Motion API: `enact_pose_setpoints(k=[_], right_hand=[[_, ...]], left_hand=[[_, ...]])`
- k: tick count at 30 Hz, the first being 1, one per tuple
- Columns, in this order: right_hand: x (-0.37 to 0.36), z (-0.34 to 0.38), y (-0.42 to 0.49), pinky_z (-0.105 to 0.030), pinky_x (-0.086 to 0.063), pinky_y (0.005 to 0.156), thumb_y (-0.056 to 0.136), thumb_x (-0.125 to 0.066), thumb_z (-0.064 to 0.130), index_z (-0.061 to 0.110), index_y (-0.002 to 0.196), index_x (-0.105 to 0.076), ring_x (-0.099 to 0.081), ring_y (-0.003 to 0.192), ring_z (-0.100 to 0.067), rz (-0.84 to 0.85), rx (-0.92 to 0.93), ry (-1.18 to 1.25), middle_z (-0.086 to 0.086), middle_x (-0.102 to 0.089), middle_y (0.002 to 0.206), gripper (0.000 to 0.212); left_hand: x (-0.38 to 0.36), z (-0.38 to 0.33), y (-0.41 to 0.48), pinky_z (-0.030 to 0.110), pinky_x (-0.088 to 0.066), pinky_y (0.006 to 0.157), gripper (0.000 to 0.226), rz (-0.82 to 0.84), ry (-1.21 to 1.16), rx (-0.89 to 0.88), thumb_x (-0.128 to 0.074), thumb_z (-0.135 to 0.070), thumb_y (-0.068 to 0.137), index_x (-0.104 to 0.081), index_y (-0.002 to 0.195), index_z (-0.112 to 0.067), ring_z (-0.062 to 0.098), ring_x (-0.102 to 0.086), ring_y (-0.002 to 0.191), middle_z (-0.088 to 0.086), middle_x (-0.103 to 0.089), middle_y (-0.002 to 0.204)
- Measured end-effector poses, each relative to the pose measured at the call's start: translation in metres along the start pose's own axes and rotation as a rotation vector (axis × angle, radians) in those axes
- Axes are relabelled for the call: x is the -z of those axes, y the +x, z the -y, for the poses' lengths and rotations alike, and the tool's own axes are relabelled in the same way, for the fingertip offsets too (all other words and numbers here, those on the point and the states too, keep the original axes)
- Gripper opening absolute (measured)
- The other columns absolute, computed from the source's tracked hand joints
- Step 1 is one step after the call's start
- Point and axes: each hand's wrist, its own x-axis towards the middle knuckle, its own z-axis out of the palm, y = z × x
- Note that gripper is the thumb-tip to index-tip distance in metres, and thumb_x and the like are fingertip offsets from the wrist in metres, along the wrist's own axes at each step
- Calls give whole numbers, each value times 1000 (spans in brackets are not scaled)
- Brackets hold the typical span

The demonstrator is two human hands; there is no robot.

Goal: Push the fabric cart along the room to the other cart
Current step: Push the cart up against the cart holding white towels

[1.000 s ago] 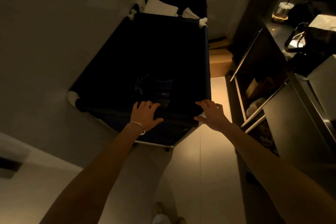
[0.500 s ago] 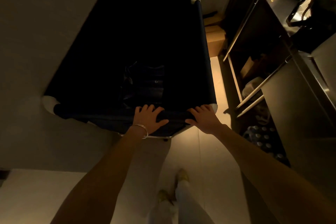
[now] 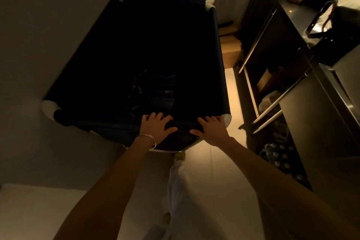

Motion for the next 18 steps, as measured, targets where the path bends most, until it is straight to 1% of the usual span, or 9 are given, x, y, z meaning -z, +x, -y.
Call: enact_pose_setpoints(k=[3, 6, 11, 12, 13, 15, 16, 18], right_hand=[[0, -4, 5, -43, -27, 102, 66, 2, 73, 17, 131, -43, -45, 119, -35, 34, 6, -17, -12, -56, 128, 97], [2, -5, 6, -43, -26, 103, 73, -8, 71, 17, 131, -42, -45, 120, -34, 70, -13, -5, -12, -55, 128, 86], [-1, -6, 6, -43, -26, 103, 81, -18, 67, 17, 130, -43, -46, 119, -34, 76, -10, 7, -12, -57, 126, 74], [-1, -7, 6, -43, -26, 103, 81, -17, 69, 17, 130, -43, -46, 118, -34, 72, -10, 17, -13, -57, 126, 75], [-1, -7, 7, -43, -27, 102, 78, -12, 73, 17, 129, -44, -47, 117, -34, 64, -12, 25, -13, -58, 124, 81], [-3, -6, 5, -44, -30, 99, 67, 5, 81, 17, 126, -47, -50, 113, -35, 39, 1, 47, -14, -61, 119, 101], [-6, -6, 5, -45, -31, 98, 63, 12, 83, 17, 126, -48, -52, 111, -35, 21, 15, 53, -15, -61, 118, 109], [-9, -6, 5, -46, -31, 100, 61, 20, 82, 18, 127, -47, -51, 113, -35, 6, 17, 52, -13, -61, 120, 113]], left_hand=[[2, -1, 4, 43, -28, 98, 52, 18, 2, -3, -34, -62, 88, -42, 130, -32, 26, -42, 117, 3, -51, 127], [5, -1, 7, 44, -28, 98, 53, 44, 5, -5, -34, -62, 88, -41, 131, -32, 26, -41, 118, 3, -51, 128], [4, -1, 6, 43, -27, 98, 55, 40, -8, 4, -31, -64, 87, -42, 131, -32, 26, -42, 117, 4, -51, 126], [3, -2, 5, 43, -27, 98, 59, 33, -3, 4, -27, -67, 86, -42, 131, -32, 27, -42, 116, 4, -52, 125], [2, -2, 3, 43, -27, 98, 62, 24, -3, 6, -25, -68, 84, -43, 130, -32, 27, -43, 116, 4, -52, 125], [-2, -2, 1, 44, -28, 96, 67, 2, -29, 9, -20, -70, 82, -45, 130, -30, 29, -44, 114, 7, -53, 123], [-5, -1, 1, 45, -29, 95, 74, -20, -37, 2, -14, -72, 78, -47, 129, -29, 30, -45, 112, 8, -54, 122], [-8, 0, 2, 46, -30, 94, 89, -55, -22, -15, 0, -77, 70, -48, 127, -29, 31, -47, 110, 8, -56, 119]])
